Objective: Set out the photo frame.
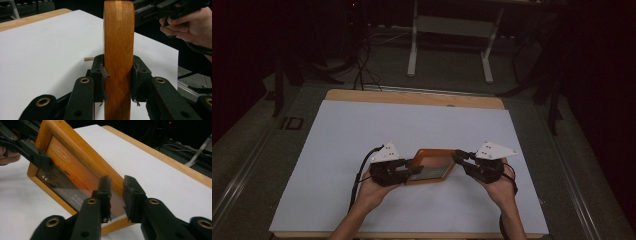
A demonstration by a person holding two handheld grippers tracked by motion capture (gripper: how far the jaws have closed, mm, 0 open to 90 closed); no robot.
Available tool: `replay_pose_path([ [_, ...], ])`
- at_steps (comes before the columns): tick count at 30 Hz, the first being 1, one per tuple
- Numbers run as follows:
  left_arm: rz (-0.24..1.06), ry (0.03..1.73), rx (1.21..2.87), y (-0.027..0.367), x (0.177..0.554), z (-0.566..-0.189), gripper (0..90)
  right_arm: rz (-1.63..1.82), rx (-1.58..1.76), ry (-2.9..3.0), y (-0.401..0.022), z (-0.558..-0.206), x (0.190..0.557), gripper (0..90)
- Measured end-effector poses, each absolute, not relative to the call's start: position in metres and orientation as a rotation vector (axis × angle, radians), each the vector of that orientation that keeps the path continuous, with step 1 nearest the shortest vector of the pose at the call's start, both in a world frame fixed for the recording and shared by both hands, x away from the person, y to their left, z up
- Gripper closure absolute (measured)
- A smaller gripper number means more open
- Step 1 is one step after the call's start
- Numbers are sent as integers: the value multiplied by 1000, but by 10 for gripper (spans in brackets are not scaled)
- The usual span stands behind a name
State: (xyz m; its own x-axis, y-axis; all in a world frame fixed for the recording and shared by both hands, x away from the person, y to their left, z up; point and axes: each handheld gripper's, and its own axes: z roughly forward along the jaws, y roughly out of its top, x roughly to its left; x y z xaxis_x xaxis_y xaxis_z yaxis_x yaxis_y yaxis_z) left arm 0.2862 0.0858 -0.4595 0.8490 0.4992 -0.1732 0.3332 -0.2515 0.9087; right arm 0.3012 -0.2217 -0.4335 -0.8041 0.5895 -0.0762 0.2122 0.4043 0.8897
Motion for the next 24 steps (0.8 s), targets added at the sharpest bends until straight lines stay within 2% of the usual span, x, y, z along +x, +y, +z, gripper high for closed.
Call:
replay_pose_path([
  [11,175,559,1915,83,289,-442,692,1392,658,2338,-220,-433,304,557],
  [24,163,493,1953,85,297,-423,691,1435,628,2432,-211,-440,309,440],
])
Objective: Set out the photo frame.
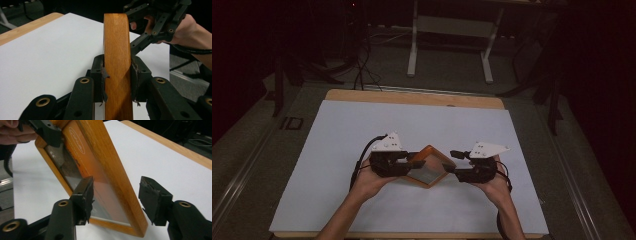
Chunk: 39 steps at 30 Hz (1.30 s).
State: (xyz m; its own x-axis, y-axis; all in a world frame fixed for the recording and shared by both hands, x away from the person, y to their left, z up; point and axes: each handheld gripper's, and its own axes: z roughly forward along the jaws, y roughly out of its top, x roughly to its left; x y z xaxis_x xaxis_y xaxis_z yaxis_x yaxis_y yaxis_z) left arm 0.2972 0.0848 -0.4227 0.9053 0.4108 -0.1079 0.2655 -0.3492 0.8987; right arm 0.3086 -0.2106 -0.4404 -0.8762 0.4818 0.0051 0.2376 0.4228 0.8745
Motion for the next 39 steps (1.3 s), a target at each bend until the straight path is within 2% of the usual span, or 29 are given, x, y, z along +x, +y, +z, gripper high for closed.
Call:
replay_pose_path([
  [10,124,371,1983,83,303,-420,683,1464,559,2495,-195,-447,311,330],
  [18,117,326,1980,82,312,-421,678,1472,495,2536,-188,-451,312,328],
  [26,127,389,1952,86,321,-424,614,1448,474,2524,-194,-449,309,495],
  [28,127,389,1952,86,321,-424,600,1450,471,2521,-195,-449,309,495],
  [29,120,423,1941,87,323,-425,555,1449,467,2514,-196,-448,308,619],
  [30,120,423,1941,87,323,-425,533,1449,467,2514,-196,-448,308,619],
  [31,111,451,1919,90,324,-426,508,1468,451,2519,-198,-447,307,674],
  [37,103,508,1858,106,323,-427,388,1425,434,2528,-199,-446,304,682],
  [39,106,512,1851,109,322,-427,380,1424,431,2528,-200,-446,304,682],
])
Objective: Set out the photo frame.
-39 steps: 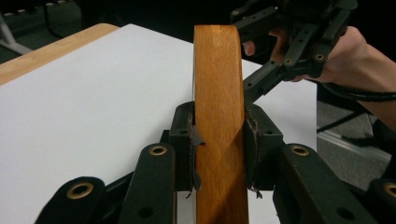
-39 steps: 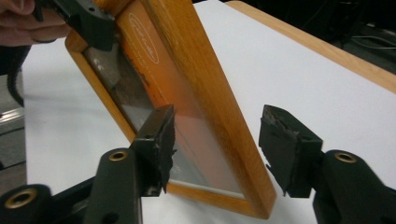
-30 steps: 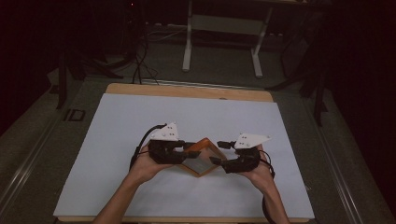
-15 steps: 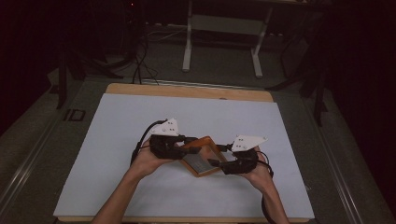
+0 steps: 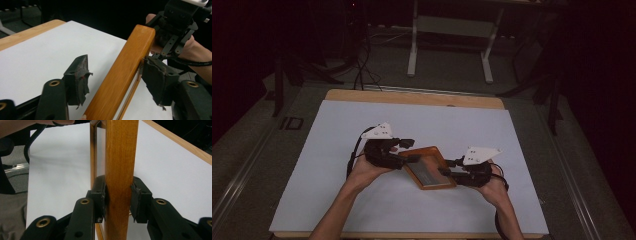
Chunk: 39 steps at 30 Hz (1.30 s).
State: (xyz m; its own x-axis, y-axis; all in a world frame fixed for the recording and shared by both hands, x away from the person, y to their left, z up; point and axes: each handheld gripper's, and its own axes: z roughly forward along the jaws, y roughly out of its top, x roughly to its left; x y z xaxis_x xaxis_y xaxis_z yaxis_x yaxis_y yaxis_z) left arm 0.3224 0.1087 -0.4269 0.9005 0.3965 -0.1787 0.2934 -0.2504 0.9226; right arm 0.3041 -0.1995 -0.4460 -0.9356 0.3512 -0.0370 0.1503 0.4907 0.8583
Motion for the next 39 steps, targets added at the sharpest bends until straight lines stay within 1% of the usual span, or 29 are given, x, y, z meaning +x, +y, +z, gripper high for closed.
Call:
replay_pose_path([
  [1,106,512,1851,109,322,-427,380,1422,429,2527,-200,-446,304,682],
  [2,129,531,1837,117,318,-429,362,1420,431,2527,-201,-446,304,682],
  [5,138,538,1823,121,315,-431,359,1419,433,2529,-201,-446,304,682],
  [8,226,581,1805,127,307,-435,357,1416,425,2531,-202,-447,304,682],
  [11,244,601,1781,130,303,-439,357,1413,422,2533,-204,-447,304,682],
  [14,239,620,1773,131,299,-447,357,1409,419,2535,-204,-447,304,682],
  [17,230,647,1802,129,301,-453,357,1407,417,2534,-205,-447,304,682],
  [19,209,650,1795,127,302,-457,357,1398,415,2535,-205,-447,303,682],
  [27,137,648,1865,110,306,-481,373,1402,413,2531,-209,-449,303,682],
  [34,109,612,1920,94,305,-493,427,1396,401,2531,-213,-451,303,681],
  [35,105,604,1926,92,305,-495,456,1397,400,2533,-213,-451,303,681],
  [39,108,584,1959,83,304,-500,487,1402,398,2534,-216,-453,303,681],
])
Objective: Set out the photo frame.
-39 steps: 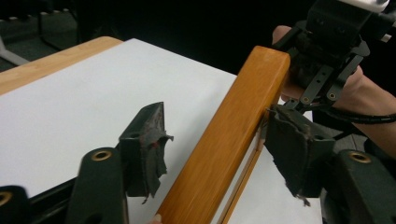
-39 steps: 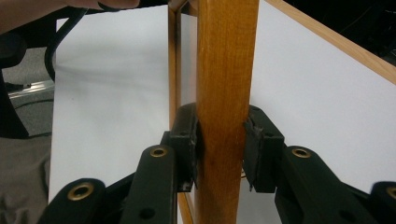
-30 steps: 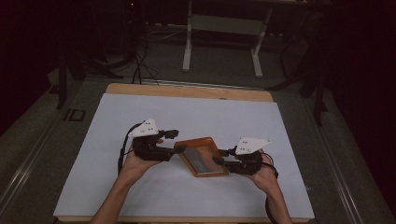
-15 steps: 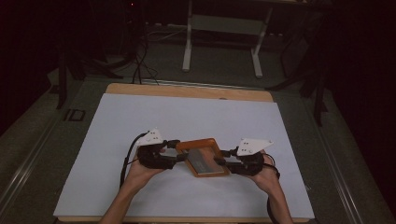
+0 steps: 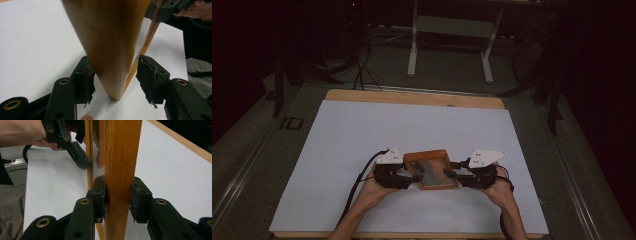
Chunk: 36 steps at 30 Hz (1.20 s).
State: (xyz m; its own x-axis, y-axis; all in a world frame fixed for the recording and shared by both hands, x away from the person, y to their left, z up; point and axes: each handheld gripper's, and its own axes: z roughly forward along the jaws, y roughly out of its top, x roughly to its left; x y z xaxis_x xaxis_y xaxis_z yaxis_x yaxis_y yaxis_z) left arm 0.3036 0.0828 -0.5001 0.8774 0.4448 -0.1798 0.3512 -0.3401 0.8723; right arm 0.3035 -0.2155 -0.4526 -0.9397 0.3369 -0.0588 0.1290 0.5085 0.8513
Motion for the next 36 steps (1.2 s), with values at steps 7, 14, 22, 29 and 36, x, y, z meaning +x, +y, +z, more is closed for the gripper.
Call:
replay_pose_path([
  [7,139,591,1968,77,301,-502,579,1420,415,2536,-222,-456,306,681],
  [14,115,585,1957,78,300,-501,631,1438,440,2544,-227,-459,308,665],
  [22,96,577,1927,82,298,-492,648,1495,463,2543,-230,-461,311,661],
  [29,113,589,1885,89,295,-480,650,1570,481,2506,-229,-457,311,660],
  [36,121,614,1854,97,294,-472,644,1622,522,2485,-224,-456,312,661],
])
